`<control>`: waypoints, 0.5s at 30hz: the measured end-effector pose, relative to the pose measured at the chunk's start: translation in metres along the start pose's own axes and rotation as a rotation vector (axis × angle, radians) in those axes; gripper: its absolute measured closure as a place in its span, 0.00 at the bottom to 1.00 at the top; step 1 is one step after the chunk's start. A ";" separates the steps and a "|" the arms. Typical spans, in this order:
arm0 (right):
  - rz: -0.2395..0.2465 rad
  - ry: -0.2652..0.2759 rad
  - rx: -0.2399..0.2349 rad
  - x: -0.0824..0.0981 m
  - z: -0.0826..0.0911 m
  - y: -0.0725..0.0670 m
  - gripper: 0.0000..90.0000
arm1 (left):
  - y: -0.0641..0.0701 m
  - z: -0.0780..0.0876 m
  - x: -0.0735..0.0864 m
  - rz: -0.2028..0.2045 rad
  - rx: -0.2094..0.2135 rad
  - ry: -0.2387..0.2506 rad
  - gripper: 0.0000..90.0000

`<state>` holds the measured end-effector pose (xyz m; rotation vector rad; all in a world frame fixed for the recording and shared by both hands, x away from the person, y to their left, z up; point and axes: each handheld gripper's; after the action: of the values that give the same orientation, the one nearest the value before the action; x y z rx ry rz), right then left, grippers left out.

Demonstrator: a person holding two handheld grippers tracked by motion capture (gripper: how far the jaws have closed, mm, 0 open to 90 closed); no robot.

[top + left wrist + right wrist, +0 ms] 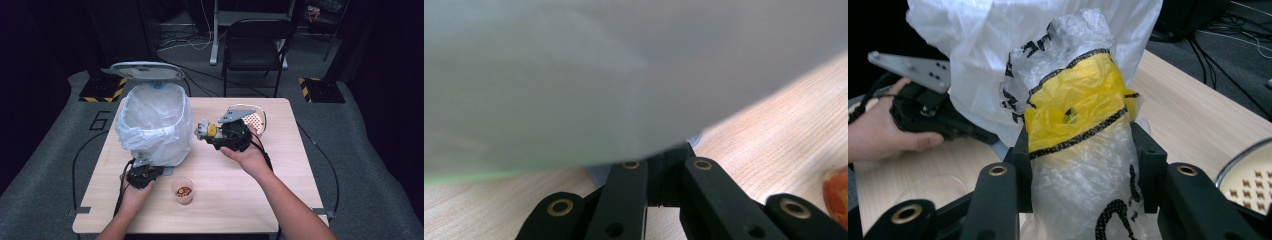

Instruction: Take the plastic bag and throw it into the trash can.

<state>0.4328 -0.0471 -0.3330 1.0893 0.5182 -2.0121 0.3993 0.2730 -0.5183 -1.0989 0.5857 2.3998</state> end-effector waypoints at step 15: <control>0.045 0.012 -0.030 -0.051 0.000 0.001 0.64 | 0.001 -0.001 0.000 0.007 -0.008 0.004 1.00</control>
<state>0.4508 -0.0252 -0.2904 1.0865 0.5238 -1.9542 0.3989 0.2717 -0.5185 -1.1067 0.5834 2.4084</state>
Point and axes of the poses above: each handheld gripper's, and its own axes: z roughly backward along the jaws, x roughly out of its underside, y roughly to its right, and after that the axes turned 2 degrees about x, right-handed
